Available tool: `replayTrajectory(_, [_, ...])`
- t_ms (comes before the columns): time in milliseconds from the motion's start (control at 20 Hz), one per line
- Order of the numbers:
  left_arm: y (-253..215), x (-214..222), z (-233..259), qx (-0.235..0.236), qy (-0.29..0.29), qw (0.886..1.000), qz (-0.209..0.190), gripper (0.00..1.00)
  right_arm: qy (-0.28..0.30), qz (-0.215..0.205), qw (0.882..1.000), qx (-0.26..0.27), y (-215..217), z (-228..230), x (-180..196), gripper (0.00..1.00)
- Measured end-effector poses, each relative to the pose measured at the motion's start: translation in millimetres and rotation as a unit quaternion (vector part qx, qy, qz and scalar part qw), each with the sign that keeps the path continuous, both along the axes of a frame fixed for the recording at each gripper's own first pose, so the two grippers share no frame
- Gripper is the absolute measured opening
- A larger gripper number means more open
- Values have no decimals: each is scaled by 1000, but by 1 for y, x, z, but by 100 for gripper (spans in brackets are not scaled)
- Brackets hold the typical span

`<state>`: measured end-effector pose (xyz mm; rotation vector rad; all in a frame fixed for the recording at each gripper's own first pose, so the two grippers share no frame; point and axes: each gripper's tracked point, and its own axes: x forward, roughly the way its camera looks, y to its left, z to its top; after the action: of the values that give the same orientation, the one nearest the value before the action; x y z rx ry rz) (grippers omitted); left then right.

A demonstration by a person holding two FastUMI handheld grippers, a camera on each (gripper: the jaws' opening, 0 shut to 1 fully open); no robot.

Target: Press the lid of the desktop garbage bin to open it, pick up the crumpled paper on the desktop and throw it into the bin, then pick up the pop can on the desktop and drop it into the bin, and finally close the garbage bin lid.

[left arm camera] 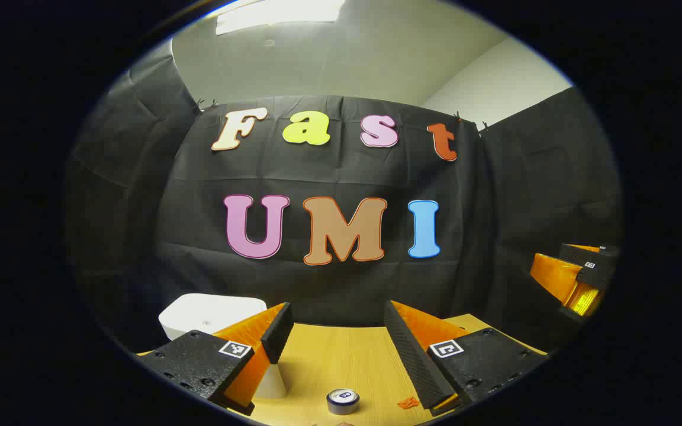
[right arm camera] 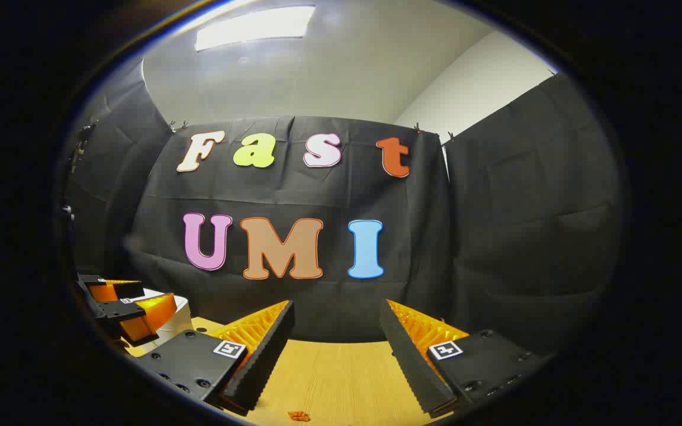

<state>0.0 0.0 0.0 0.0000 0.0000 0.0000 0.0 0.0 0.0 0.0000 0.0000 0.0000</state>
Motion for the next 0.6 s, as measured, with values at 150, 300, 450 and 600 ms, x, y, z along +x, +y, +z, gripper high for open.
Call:
replayTrajectory(150, [-1, -1, -1, 0, 0, 1000, -1, 93, 2, 0, 1000, -7, 0, -2, -2, 96])
replayTrajectory(300, [0, 0, 0, 3, -2, 1000, -1, 93, 5, 0, 1000, -7, 0, -2, -2, 96])
replayTrajectory(450, [0, -3, -1, 3, -1, 1000, -1, 93, 1, -2, 1000, -7, -2, 0, -4, 96])
replayTrajectory(600, [4, -3, -2, 4, 2, 1000, 3, 93, -1, -6, 1000, -6, -4, 2, -4, 96])
